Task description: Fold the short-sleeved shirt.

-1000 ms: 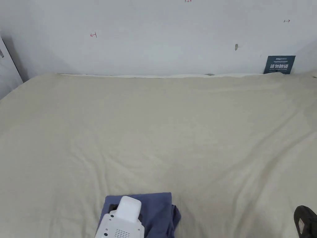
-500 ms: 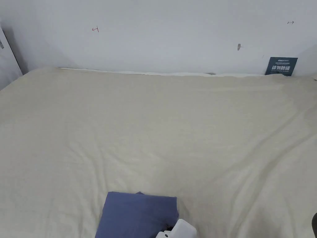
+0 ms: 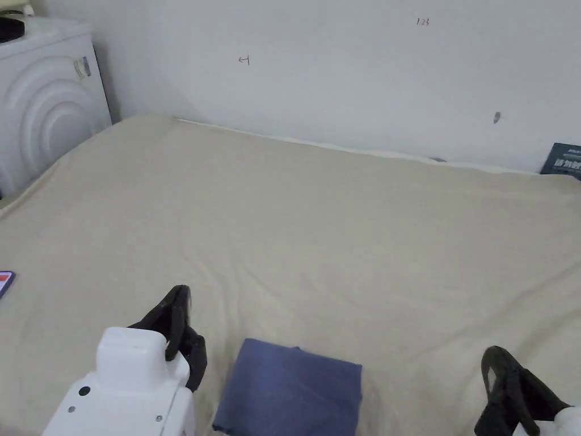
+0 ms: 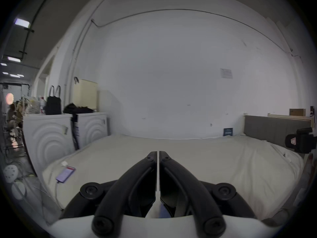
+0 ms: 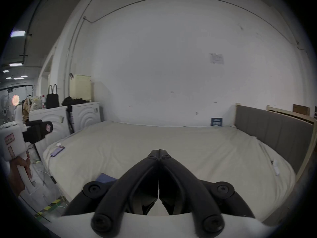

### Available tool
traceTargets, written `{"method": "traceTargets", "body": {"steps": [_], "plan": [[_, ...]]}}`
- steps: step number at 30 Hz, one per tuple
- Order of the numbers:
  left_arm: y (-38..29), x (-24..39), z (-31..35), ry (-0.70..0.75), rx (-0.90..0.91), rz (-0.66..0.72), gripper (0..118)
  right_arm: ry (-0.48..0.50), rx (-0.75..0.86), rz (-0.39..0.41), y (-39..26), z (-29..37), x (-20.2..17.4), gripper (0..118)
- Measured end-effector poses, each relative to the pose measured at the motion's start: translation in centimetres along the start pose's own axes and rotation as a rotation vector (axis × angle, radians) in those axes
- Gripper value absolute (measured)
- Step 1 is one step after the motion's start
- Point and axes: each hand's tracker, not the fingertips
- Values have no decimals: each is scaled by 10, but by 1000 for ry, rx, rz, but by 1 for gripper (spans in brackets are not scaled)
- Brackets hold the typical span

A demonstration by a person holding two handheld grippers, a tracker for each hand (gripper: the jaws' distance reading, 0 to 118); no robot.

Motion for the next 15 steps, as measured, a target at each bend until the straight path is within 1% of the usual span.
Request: {"method": "traceTargets", "body": {"steps": [1,3,4,5,6,7,8,9,10,11,12,13,14,15], "plan": [[-6,-6,2,-20,-45,30,2,48,-7,-18,-1,-4,-3,0],[-18,-16,1,-96,-131,119,2,161,-60,-81,-6,-20,-6,0],[-25,-17,0,-132,-170,196,2,264,-128,-141,-12,-37,-5,0],[-33,-19,-2,-202,-230,269,2,370,-223,-235,-21,-58,-2,0],[-40,-20,-5,-263,-278,312,2,438,-299,-326,-33,-76,0,0],[-48,-22,-9,-277,-308,335,2,504,-414,-453,-53,-101,1,0],[-53,-27,-10,-265,-350,302,2,538,-481,-556,-76,-124,0,0],[-58,-29,-12,-265,-377,288,2,566,-536,-631,-97,-143,2,0],[-65,-30,-15,-298,-410,320,2,609,-629,-724,-119,-164,3,0],[-73,-28,-18,-351,-452,401,4,667,-709,-841,-143,-182,3,0],[-80,-26,-19,-383,-498,483,6,754,-734,-984,-167,-197,5,0],[-87,-25,-20,-392,-537,544,17,829,-760,-1097,-187,-207,6,0],[-93,-28,-22,-348,-573,558,39,834,-773,-1175,-205,-214,6,0],[-98,-30,-25,-326,-587,546,74,756,-771,-1172,-215,-217,8,0]]}}
